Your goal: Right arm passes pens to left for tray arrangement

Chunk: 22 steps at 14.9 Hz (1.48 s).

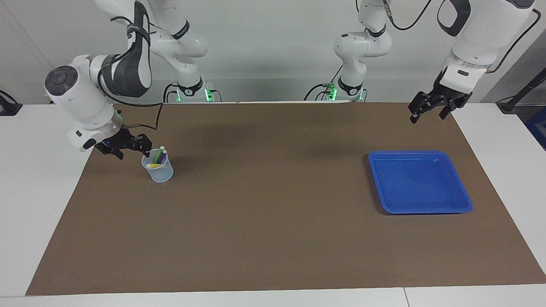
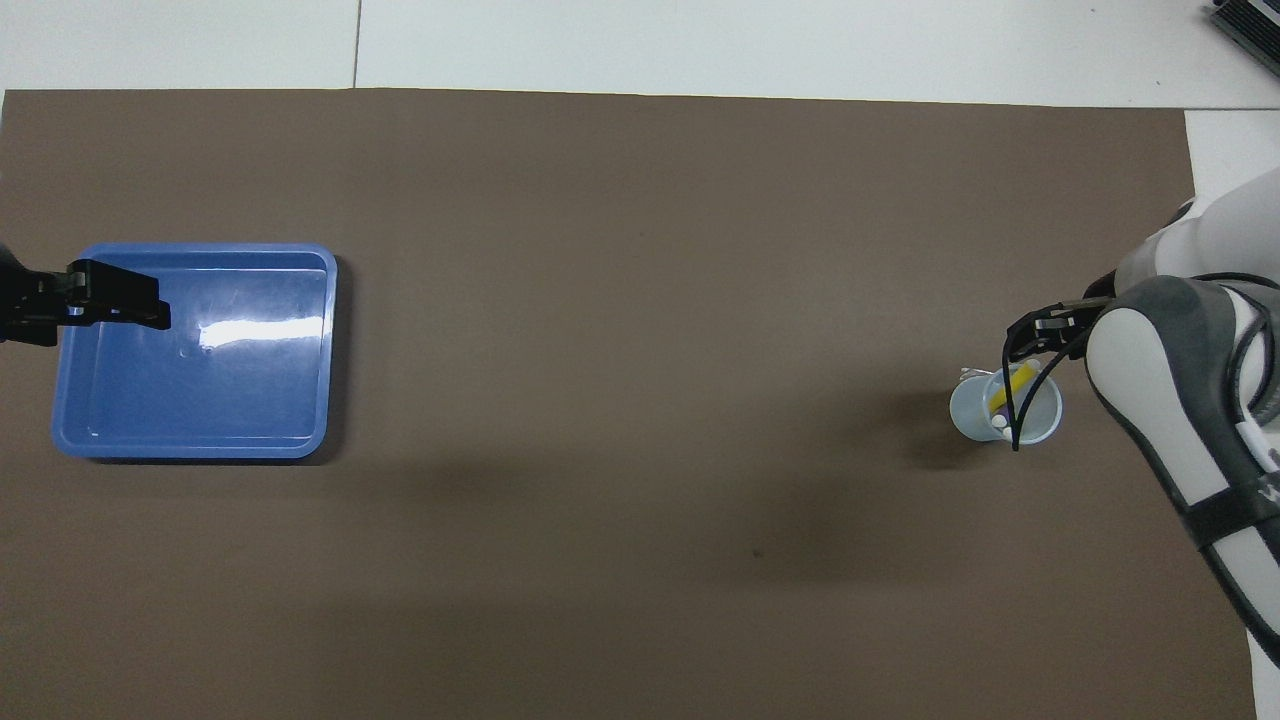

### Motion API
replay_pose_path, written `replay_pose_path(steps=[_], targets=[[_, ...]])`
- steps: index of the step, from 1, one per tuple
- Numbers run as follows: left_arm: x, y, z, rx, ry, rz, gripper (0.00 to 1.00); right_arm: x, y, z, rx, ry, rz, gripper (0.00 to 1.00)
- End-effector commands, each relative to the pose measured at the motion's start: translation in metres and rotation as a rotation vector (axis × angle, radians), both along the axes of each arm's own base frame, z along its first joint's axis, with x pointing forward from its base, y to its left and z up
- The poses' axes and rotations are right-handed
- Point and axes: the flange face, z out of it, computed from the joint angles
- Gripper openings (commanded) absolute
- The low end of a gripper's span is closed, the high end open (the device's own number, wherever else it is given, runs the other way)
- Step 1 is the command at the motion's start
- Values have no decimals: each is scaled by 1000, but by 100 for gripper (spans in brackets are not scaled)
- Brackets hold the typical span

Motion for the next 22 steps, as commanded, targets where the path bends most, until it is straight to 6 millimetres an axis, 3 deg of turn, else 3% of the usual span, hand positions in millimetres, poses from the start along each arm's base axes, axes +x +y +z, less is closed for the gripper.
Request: replay_pose_path(steps=[1,7,14,16,19,22], targets=[[-15,0,-4,-39,9,4,100,2,1,-12,13,-4,-20,63],[-50,-3,-42,-219,68,130,100,-9,0,-25,16,38,-19,58],[-74,-32,-66,-464,144,529,100,-18,-5,-31,19,57,-22,50],[-74,-45,-67,-507,168,647,100,-19,-4,-32,20,63,-19,41],[-78,-81,-71,-504,206,781,100,-19,-5,-31,22,62,-7,25],[-86,-88,-78,-571,225,896,100,-17,-6,-29,22,54,-1,13]])
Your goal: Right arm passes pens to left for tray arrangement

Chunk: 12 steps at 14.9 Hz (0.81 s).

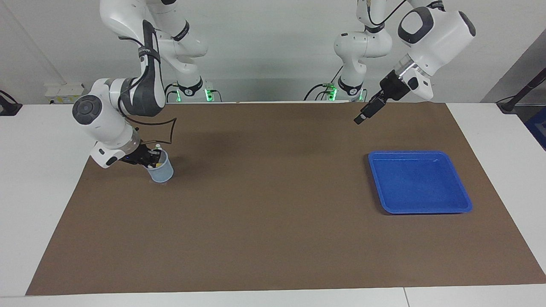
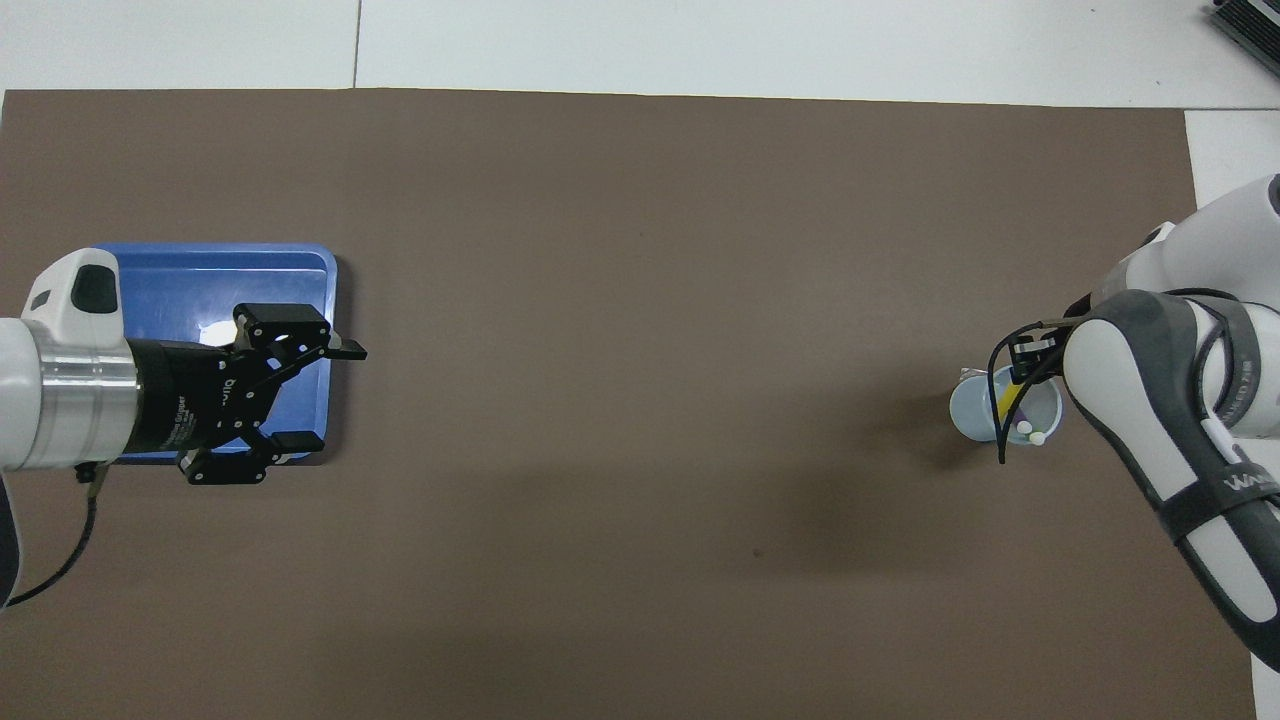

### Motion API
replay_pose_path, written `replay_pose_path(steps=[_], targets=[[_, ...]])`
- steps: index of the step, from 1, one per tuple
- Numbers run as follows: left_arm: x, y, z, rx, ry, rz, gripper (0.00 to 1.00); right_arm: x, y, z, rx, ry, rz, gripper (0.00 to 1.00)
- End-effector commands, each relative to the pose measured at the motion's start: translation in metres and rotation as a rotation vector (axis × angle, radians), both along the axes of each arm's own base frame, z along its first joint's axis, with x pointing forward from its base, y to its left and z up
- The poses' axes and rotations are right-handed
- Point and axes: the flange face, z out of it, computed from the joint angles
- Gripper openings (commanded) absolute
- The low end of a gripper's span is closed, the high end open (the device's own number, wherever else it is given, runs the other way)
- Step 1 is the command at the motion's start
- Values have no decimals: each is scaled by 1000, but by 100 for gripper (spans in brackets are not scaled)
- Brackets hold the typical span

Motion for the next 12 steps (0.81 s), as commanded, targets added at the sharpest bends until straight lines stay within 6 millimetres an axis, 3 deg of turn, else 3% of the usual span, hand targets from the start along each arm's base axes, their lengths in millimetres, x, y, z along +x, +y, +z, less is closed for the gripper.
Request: replay_pose_path(steps=[1,5,8,9,10,12], targets=[[-19,2,-9,-94,19,110,100,-5,-1,2,17,-10,9,11],[-27,-8,-17,-100,11,112,100,-4,-1,3,16,-17,10,10],[-29,-21,-18,-101,-6,146,100,-2,0,3,16,-25,13,15],[-29,-24,-18,-102,-2,156,100,-2,0,3,15,-28,13,14],[-31,-28,-18,-101,0,151,100,-2,1,4,16,-22,15,3],[-31,-28,-18,-102,2,150,100,3,2,15,19,-7,30,0]])
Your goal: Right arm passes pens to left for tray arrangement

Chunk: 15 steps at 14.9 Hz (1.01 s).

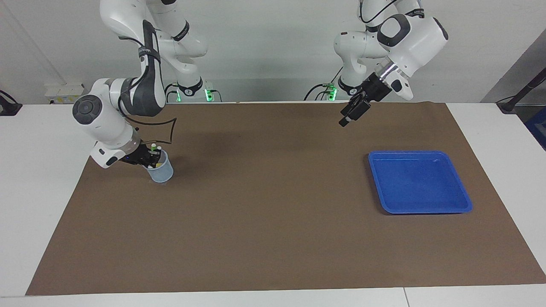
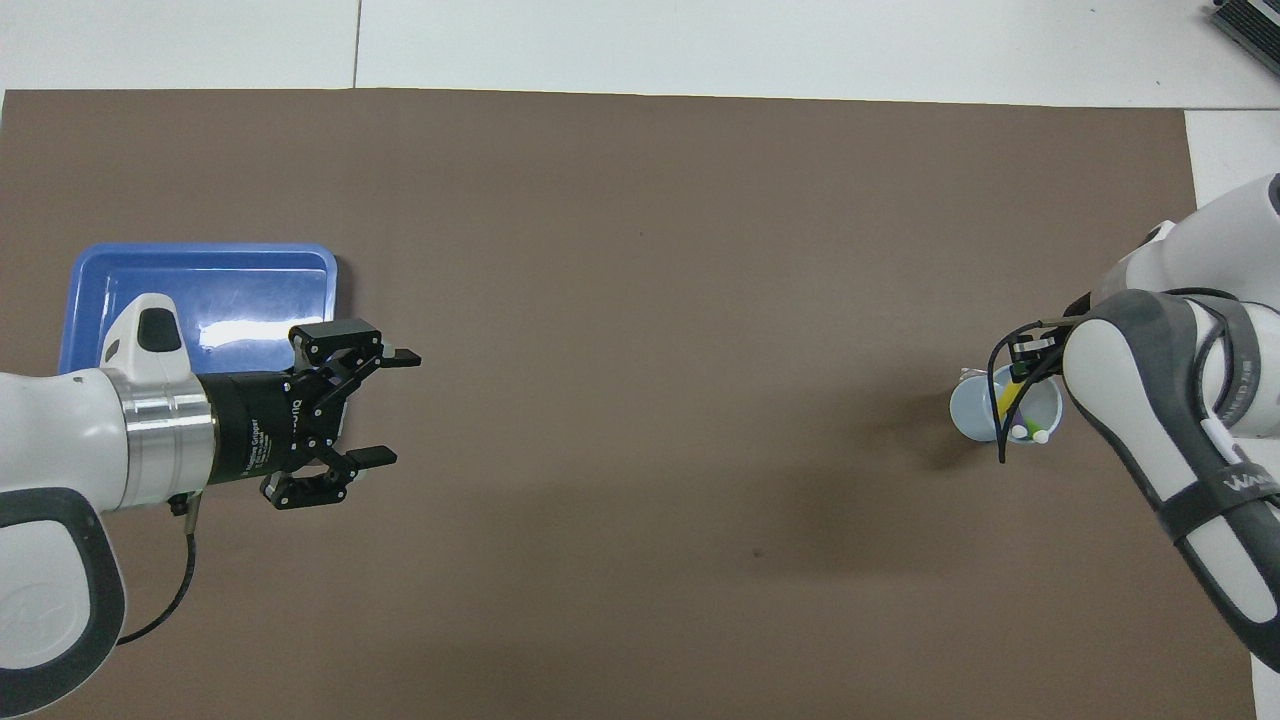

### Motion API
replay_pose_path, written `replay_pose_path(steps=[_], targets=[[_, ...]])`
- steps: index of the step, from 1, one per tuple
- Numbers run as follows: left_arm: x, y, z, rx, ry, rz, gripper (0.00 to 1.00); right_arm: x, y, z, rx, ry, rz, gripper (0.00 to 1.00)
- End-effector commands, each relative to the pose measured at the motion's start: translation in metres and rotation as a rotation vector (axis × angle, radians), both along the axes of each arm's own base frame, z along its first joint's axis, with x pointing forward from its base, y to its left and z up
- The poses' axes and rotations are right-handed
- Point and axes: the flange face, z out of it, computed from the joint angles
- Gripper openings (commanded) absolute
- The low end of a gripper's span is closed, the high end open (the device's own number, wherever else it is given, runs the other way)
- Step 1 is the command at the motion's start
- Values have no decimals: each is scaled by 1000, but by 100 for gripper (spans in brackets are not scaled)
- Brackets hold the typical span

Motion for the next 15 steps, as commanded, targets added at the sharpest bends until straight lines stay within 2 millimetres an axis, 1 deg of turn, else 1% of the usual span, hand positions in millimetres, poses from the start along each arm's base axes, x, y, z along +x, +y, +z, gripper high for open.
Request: replay_pose_path(steps=[1,3,4,6,8,9,11,12,13,14,15], targets=[[-9,1,1,-16,-7,29,100,4,3,19,22,-4,47,0],[-8,3,1,-17,-4,35,100,6,7,40,33,-9,116,0],[-8,4,2,-29,0,42,100,6,9,55,36,-1,126,0],[-7,5,3,-72,10,68,100,3,21,101,39,-13,151,0],[-7,12,5,-131,23,107,100,-6,38,147,42,-37,207,0],[-8,11,2,-152,35,117,100,-11,48,166,41,-50,225,0],[-10,11,-2,-186,53,133,100,-19,67,196,45,-67,258,0],[-11,10,-4,-203,55,137,100,-24,84,207,87,-74,266,0],[-12,7,-6,-202,54,135,100,-28,95,218,165,-100,235,0],[-12,5,-7,-201,50,137,100,-29,103,221,232,-103,163,0],[-17,-6,-12,-194,50,123,100,-29,113,223,292,-96,65,0]])
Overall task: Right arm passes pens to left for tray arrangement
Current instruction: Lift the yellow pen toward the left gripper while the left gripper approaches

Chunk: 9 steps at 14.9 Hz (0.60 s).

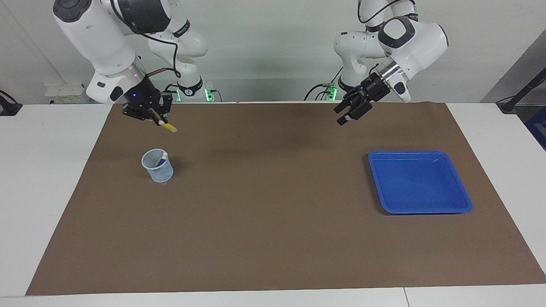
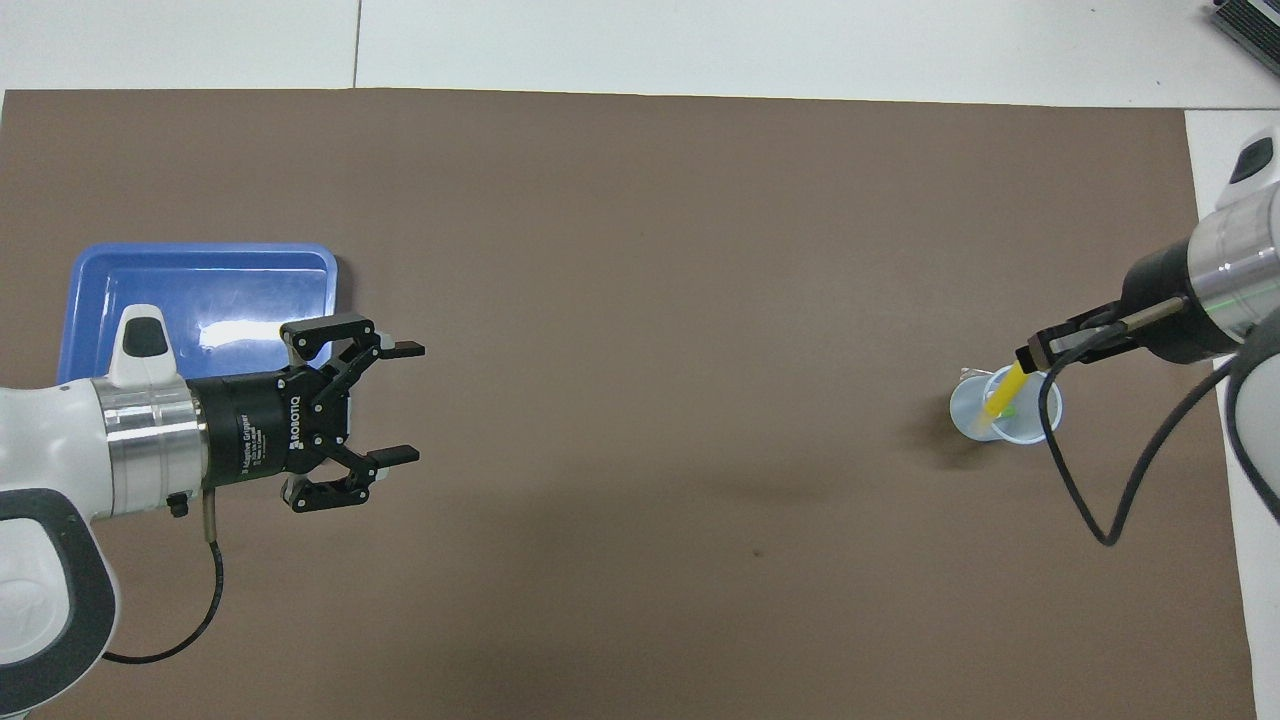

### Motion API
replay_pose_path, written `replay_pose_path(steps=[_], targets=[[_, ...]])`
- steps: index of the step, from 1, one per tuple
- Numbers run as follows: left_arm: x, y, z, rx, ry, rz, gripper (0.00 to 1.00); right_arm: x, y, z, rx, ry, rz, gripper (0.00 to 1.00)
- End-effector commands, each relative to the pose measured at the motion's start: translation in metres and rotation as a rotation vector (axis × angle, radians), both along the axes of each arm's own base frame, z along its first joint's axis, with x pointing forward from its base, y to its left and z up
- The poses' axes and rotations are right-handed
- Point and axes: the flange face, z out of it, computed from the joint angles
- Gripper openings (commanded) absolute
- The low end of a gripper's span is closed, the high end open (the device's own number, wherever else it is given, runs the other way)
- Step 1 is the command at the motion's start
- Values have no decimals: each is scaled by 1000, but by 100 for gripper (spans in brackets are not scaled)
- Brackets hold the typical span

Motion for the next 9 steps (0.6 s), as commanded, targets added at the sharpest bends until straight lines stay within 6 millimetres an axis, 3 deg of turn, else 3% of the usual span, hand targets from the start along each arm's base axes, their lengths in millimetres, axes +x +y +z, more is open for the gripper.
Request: replay_pose_path(steps=[1,3,5,9], targets=[[-19,-16,-12,1,-22,14,100,4,21,6,164,42,-189,0],[-24,-32,-15,-17,-45,36,100,6,66,11,252,26,-279,0],[-22,-36,-14,-56,-55,84,100,6,109,12,323,11,-406,0],[-33,-59,-19,-161,-62,231,100,-17,180,3,387,-15,-560,0]])
